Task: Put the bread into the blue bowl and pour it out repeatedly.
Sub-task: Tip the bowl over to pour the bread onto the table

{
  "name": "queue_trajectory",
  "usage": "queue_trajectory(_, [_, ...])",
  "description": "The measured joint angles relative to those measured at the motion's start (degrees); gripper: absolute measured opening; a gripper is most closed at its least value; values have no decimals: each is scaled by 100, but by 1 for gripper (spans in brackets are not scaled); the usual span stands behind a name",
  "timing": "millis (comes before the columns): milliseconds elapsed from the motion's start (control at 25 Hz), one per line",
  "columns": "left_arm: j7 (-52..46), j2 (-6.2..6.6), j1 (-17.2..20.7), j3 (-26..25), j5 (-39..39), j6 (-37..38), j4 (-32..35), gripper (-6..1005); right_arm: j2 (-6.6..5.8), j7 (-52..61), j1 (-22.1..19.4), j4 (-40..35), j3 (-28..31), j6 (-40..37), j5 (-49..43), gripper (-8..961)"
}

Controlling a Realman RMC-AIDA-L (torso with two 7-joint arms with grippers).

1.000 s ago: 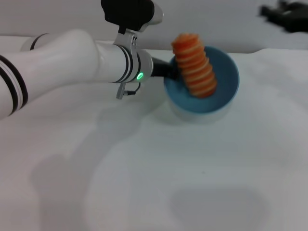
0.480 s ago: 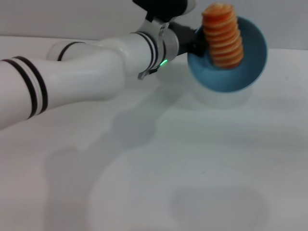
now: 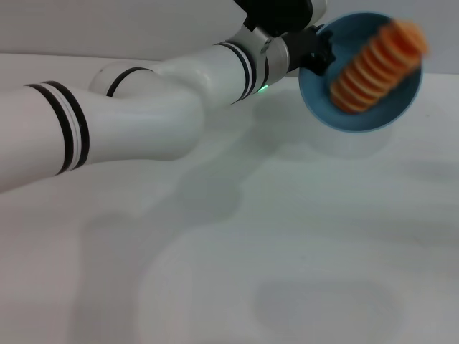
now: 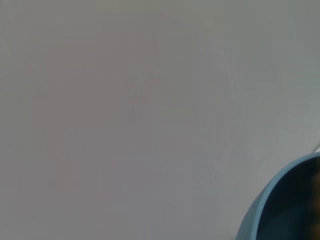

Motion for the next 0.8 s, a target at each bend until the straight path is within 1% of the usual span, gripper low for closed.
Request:
queue_trajectory(160, [77, 0, -7, 43, 3, 12, 31, -2, 0, -66, -39, 50, 17, -327, 123, 576])
queue_trajectory(320, [133, 0, 30, 191, 4, -121, 93, -2, 2, -83, -100, 65, 184, -696, 142, 576])
queue_trajectory(560, [434, -5, 54, 417, 3, -375, 205, -2, -14, -81, -99, 105, 223, -793, 149, 576])
queue_trajectory(720, [330, -7, 47, 329, -41, -278, 196, -2, -29, -57, -42, 228, 175, -777, 81, 576])
queue_trajectory(800, [212, -8, 75, 113, -48, -170, 238, -2, -38, 107, -29, 226, 166, -768, -125, 576])
